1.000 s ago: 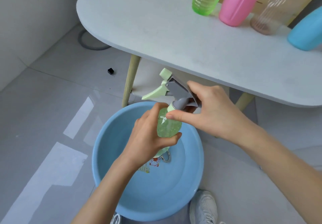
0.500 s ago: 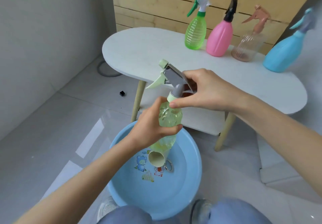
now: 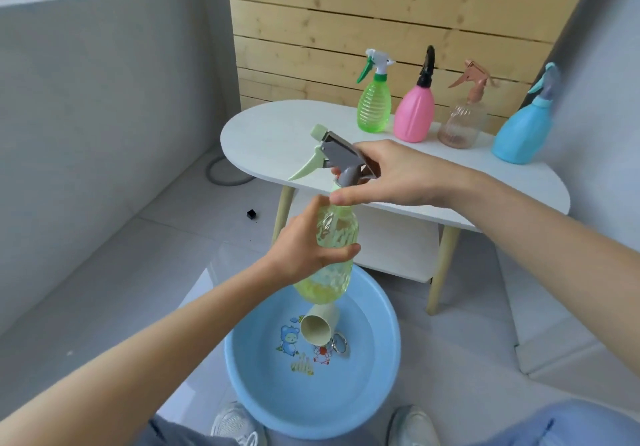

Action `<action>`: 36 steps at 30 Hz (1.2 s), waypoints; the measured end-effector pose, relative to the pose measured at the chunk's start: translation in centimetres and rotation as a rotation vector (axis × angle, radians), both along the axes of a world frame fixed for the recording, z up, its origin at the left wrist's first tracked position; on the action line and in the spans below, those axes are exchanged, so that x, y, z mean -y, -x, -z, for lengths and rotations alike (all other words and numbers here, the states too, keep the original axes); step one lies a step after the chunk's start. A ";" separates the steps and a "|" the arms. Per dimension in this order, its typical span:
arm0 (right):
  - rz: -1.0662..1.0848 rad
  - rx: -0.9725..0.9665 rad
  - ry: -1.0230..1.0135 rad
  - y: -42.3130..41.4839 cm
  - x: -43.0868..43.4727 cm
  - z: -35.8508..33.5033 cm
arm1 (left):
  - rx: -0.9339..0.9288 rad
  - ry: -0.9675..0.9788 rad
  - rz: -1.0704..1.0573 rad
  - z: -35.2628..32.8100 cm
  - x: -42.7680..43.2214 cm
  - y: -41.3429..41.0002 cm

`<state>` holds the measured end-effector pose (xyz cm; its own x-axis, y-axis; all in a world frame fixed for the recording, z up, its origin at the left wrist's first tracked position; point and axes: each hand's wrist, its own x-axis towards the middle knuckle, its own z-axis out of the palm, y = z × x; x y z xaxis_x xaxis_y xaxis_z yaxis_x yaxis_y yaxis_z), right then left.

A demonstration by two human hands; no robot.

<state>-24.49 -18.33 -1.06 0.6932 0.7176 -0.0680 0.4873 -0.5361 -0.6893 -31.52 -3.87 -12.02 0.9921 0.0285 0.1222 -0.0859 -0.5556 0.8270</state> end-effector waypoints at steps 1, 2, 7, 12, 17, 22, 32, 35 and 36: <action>-0.021 -0.012 -0.014 0.2 0.1 -0.3 | -0.005 -0.002 -0.007 -0.1 0.1 0.3; -0.036 -0.020 -0.024 0.4 0.3 -0.5 | -0.005 -0.003 -0.016 -0.3 0.2 0.6; -0.027 0.067 -0.021 1.2 0.1 -0.2 | 0.029 0.024 -0.043 -0.1 0.6 1.8; -0.012 0.010 -0.059 1.5 0.3 -0.7 | 0.047 0.026 -0.086 -0.7 0.5 2.4; 0.026 0.063 -0.032 2.1 -0.6 -1.0 | 0.085 -0.019 -0.111 -1.4 0.1 2.8; 0.087 0.141 0.003 2.8 -1.8 -1.3 | 0.106 0.017 -0.120 -1.7 -0.2 3.2; 0.202 0.296 0.046 4.6 -3.3 -0.2 | 0.142 0.020 -0.142 -2.1 -1.1 3.2; 0.141 0.157 0.016 4.3 -3.4 -0.6 | 0.153 0.044 -0.140 -2.2 -1.2 3.1; 0.110 0.082 -0.035 4.3 -3.4 -0.7 | 0.159 0.058 -0.139 -2.4 -1.1 3.2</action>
<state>-28.81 -14.90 -0.38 0.7700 0.6378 0.0157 0.4822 -0.5656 -0.6690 -34.68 -2.73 -9.66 0.9464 0.1753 0.2713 -0.1439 -0.5231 0.8400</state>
